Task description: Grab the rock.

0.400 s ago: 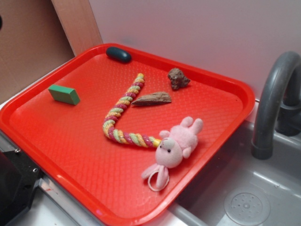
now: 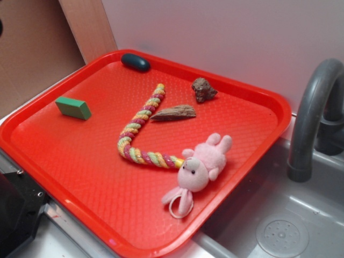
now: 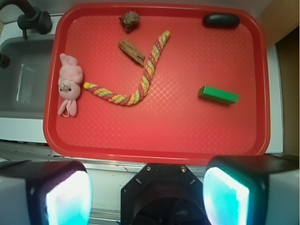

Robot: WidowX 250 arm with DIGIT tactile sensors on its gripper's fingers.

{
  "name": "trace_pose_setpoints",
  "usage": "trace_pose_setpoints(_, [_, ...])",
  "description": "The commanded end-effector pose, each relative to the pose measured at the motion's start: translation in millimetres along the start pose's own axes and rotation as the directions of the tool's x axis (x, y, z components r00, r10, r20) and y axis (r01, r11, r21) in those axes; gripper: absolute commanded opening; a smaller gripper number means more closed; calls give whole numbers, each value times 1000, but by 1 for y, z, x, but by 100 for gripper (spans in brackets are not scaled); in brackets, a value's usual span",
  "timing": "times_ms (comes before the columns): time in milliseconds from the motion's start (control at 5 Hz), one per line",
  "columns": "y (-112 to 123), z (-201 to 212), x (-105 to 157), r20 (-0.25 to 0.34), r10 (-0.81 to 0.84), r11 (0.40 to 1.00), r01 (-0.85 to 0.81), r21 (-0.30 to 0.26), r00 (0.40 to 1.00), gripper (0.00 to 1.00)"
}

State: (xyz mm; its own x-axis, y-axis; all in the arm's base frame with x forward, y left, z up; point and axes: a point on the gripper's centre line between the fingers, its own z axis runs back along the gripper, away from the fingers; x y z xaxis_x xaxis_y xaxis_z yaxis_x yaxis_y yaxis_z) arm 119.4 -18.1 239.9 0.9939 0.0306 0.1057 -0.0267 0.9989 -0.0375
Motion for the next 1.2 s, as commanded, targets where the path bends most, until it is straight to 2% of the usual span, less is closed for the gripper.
trace_pose_setpoints(0, [10,-37,74,55,139,990,-138,-23,989,100])
trace_pose_setpoints(200, [9,-63,112,79,144,989,-141,-39,986,100])
trace_pose_setpoints(400, [-10,-104,158,102,67,995,-59,-80,993,100])
trace_pose_setpoints(600, [-29,-138,190,120,-2,999,8,-47,993,100])
trace_pose_setpoints(800, [-47,-168,213,164,-72,995,82,-56,984,100])
trace_pose_setpoints(1000, [-56,-190,220,191,-100,994,107,-27,977,100])
